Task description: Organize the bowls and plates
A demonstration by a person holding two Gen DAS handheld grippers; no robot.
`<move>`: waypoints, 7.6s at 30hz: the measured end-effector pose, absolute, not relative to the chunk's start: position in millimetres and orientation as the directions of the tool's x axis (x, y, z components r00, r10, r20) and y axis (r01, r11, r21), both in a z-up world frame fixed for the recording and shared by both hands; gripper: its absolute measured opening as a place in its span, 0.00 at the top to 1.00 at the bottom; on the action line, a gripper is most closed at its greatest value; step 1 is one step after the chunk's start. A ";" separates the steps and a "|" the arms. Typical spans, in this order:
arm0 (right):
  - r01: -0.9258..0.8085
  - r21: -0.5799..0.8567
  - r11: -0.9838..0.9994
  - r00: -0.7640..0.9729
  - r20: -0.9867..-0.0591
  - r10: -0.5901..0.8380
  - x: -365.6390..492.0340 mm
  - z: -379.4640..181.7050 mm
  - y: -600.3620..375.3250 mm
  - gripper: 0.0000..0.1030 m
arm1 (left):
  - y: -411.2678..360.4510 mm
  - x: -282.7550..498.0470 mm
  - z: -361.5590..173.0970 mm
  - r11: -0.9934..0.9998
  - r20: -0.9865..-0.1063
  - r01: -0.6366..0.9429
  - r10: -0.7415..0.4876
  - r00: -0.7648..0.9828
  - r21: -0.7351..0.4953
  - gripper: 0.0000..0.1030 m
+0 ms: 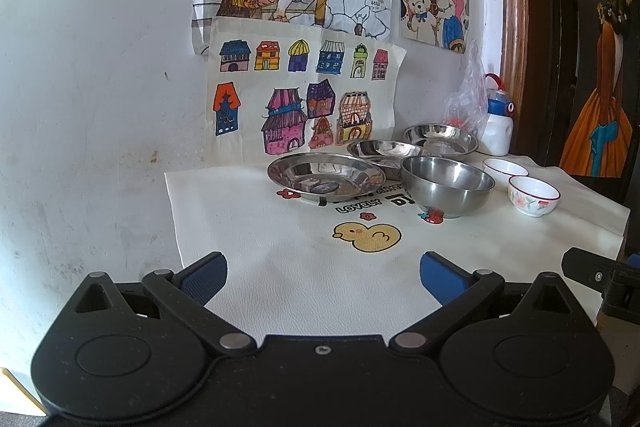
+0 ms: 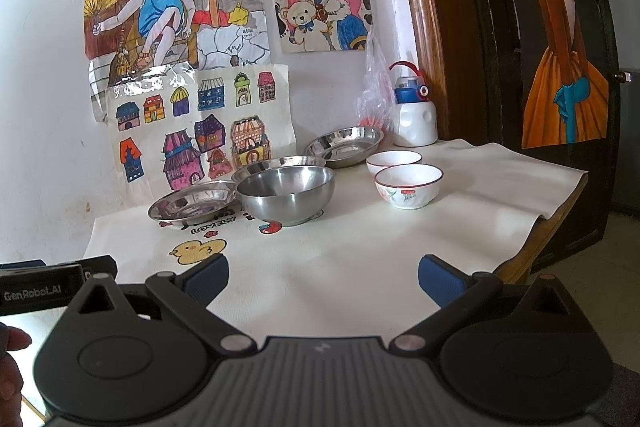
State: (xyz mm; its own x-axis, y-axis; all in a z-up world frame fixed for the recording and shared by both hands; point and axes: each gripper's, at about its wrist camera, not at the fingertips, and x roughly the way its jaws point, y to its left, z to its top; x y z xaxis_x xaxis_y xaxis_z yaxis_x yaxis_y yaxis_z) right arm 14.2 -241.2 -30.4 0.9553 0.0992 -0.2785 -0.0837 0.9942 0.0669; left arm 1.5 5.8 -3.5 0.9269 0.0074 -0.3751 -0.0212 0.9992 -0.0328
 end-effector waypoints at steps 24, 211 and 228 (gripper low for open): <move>-0.211 -0.071 0.975 0.927 -0.332 0.176 111.0 23.0 -286.6 0.00 | 5.4 114.7 49.9 0.993 -0.410 0.118 -0.117 0.904 -0.024 0.01; -0.519 0.101 0.849 0.768 -0.382 0.514 196.5 88.9 -154.7 0.00 | 87.2 296.2 74.9 0.978 -0.543 0.170 -0.209 0.813 -0.122 0.03; -0.372 0.314 0.873 0.649 -0.584 0.487 175.8 3.3 -104.1 0.00 | 150.8 247.1 24.1 0.972 -0.536 0.210 -0.232 0.812 -0.104 0.01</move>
